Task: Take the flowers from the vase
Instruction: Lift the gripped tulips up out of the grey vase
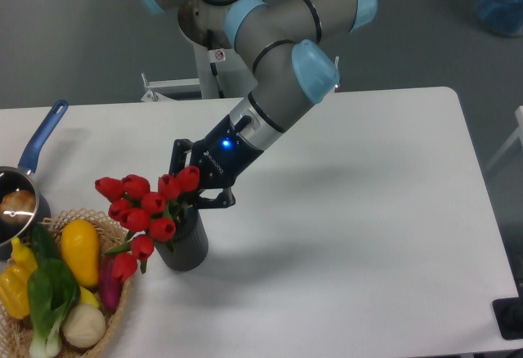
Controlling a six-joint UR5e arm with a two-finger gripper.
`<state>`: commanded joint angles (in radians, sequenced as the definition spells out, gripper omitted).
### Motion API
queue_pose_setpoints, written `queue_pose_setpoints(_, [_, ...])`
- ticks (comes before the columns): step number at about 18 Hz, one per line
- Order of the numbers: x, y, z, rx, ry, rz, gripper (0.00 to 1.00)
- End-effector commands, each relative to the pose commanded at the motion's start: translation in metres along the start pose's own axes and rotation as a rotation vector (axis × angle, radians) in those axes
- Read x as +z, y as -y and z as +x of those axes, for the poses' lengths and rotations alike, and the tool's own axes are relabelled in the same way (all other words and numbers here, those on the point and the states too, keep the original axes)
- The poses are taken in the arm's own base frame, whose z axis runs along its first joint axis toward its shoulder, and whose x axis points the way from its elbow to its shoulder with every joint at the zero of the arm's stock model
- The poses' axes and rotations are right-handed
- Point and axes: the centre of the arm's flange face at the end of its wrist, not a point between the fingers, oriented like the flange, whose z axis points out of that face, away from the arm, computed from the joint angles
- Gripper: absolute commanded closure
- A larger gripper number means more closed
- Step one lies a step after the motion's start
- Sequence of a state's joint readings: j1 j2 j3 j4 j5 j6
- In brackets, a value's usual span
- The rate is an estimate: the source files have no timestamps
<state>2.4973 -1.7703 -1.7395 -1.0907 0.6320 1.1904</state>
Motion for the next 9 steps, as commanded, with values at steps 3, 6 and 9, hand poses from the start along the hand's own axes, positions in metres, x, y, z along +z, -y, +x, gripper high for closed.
queue_pose_setpoints(3, [-0.014, 0.004, 0.004, 0.002, 0.019, 0.01, 0.91])
queue_pose_setpoints(6, [-0.029, 0.011, 0.005, -0.019, 0.037, 0.035, 0.91])
queue_pose_setpoints(9, [-0.043, 0.018, 0.005, -0.043, 0.049, 0.076, 0.91])
